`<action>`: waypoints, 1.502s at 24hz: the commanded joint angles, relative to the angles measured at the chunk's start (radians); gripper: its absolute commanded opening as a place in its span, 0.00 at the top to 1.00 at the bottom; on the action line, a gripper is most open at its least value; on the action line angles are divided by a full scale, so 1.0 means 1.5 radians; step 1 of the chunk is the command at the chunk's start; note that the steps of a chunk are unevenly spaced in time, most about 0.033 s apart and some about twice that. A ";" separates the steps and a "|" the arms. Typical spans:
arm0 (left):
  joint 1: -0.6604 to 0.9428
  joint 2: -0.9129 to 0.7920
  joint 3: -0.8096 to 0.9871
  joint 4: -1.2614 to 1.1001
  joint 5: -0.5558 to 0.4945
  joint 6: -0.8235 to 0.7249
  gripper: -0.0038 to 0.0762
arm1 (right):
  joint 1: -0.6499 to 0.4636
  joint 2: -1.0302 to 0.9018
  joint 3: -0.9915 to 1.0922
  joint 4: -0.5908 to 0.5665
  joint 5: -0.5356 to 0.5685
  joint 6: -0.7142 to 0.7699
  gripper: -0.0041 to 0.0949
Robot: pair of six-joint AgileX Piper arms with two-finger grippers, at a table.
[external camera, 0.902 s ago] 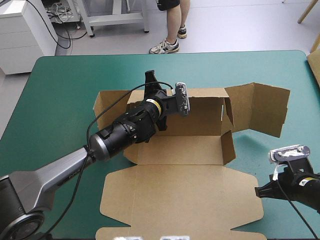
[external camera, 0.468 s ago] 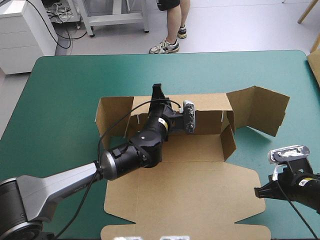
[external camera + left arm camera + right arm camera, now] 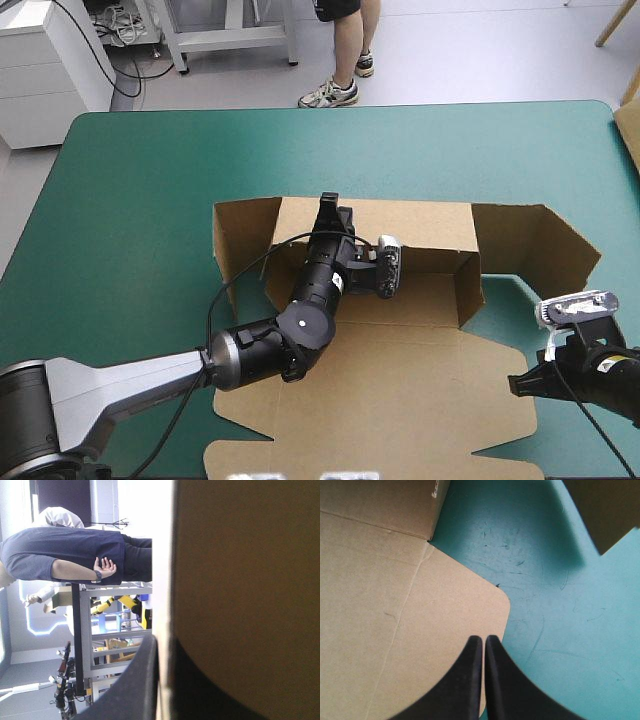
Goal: Fold the box
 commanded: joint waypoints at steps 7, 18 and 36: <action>-0.005 -0.029 0.043 0.071 0.026 -0.072 0.96 | 0.002 -0.001 -0.016 0.011 -0.022 -0.001 0.96; -0.005 -0.029 0.043 0.067 -0.053 -0.072 0.96 | 0.002 -0.001 -0.016 0.007 -0.025 -0.001 0.96; -0.005 -0.029 0.043 0.067 -0.047 -0.072 0.96 | 0.002 -0.001 -0.016 0.016 -0.062 0.091 0.23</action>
